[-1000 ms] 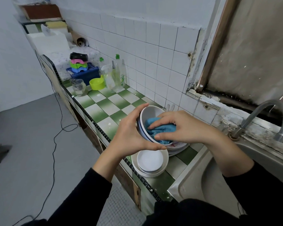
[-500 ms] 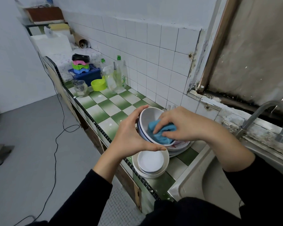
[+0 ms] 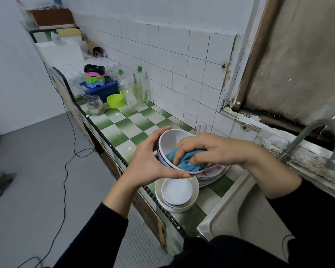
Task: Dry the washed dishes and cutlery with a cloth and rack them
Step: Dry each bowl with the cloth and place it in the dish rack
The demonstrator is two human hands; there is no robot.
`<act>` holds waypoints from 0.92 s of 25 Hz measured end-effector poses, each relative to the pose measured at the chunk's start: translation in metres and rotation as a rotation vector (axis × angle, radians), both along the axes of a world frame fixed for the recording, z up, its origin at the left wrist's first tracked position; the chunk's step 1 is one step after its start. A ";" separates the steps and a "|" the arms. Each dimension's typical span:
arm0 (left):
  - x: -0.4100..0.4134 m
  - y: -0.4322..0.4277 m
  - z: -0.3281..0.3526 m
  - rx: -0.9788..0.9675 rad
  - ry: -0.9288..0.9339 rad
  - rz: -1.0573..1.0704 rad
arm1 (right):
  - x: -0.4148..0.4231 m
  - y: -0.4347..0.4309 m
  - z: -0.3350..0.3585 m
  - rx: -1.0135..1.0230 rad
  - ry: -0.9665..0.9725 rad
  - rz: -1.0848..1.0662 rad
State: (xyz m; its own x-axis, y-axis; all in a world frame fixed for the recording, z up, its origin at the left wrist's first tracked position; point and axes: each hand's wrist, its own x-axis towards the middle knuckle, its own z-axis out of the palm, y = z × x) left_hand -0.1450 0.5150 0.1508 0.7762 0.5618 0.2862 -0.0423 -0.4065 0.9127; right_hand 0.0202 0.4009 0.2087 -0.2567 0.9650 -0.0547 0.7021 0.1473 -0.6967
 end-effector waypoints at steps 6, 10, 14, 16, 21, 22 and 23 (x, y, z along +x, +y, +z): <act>0.007 0.001 -0.002 -0.154 0.019 -0.033 | 0.016 0.006 0.009 0.060 -0.015 0.090; 0.007 0.005 -0.003 -0.588 -0.050 -0.075 | 0.030 -0.002 0.009 0.068 0.489 0.037; -0.004 0.007 -0.002 -0.758 -0.262 -0.243 | 0.040 -0.005 -0.004 0.145 0.826 -0.043; -0.002 0.010 -0.003 -0.809 -0.332 -0.304 | 0.042 -0.005 -0.011 0.201 0.931 -0.099; 0.002 0.009 0.002 -0.884 -0.430 -0.263 | 0.043 -0.001 -0.028 0.411 0.992 -0.420; 0.001 0.008 0.004 -0.854 -0.418 -0.220 | 0.044 -0.001 -0.030 0.485 0.970 -0.502; 0.001 0.005 0.007 -0.825 -0.396 -0.157 | 0.046 -0.001 -0.029 0.565 0.949 -0.571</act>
